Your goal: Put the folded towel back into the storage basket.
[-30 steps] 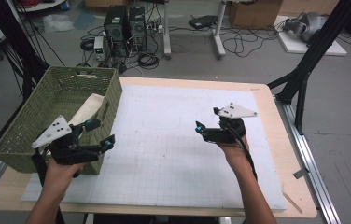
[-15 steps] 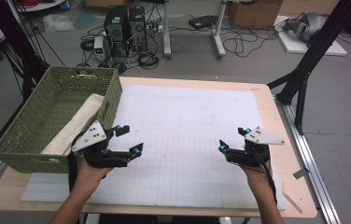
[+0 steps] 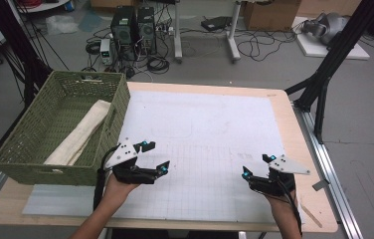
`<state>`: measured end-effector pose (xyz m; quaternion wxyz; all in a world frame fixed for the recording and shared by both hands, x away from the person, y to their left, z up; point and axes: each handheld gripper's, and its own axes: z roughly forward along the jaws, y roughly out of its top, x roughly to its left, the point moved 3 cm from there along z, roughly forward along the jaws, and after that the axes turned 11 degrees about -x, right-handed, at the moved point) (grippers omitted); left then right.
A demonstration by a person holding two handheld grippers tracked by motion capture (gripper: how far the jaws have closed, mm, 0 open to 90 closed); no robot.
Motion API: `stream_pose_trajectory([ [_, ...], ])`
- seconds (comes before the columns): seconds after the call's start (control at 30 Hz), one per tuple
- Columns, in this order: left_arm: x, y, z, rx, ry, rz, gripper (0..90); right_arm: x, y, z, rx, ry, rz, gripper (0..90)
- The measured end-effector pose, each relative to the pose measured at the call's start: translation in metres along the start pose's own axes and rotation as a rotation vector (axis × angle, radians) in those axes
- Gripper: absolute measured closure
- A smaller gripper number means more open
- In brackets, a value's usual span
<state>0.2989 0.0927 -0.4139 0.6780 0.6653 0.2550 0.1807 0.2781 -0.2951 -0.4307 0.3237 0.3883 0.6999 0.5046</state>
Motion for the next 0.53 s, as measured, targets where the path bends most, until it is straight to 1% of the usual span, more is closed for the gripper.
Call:
stream_pose_trajectory([
  [0.07, 0.0, -0.005, 0.002, 0.01, 0.001, 0.001, 17.8, -0.002, -0.003, -0.001, -0.003, -0.013, 0.009, 17.6],
  [0.2, 0.001, -0.013, 0.003, 0.021, 0.01, -0.003, 17.9, -0.003, -0.006, -0.003, -0.008, -0.019, 0.017, 17.6],
  [0.23, 0.001, -0.015, 0.002, 0.023, 0.013, 0.001, 17.8, -0.003, -0.007, -0.003, -0.005, -0.019, 0.025, 17.6],
  [0.27, 0.001, -0.017, 0.002, 0.023, 0.019, 0.001, 17.8, -0.002, -0.009, -0.001, 0.0, -0.017, 0.016, 17.6],
  [0.33, 0.002, -0.019, 0.001, 0.025, 0.027, -0.006, 17.9, -0.002, -0.01, 0.0, 0.005, -0.013, 0.008, 17.6],
  [0.43, 0.002, -0.022, 0.001, 0.036, 0.025, -0.009, 17.8, -0.002, -0.01, 0.0, -0.008, -0.012, 0.012, 17.6],
  [0.53, 0.002, -0.023, 0.001, 0.036, 0.027, -0.007, 17.8, -0.003, -0.01, -0.001, -0.013, -0.012, 0.026, 17.6],
])
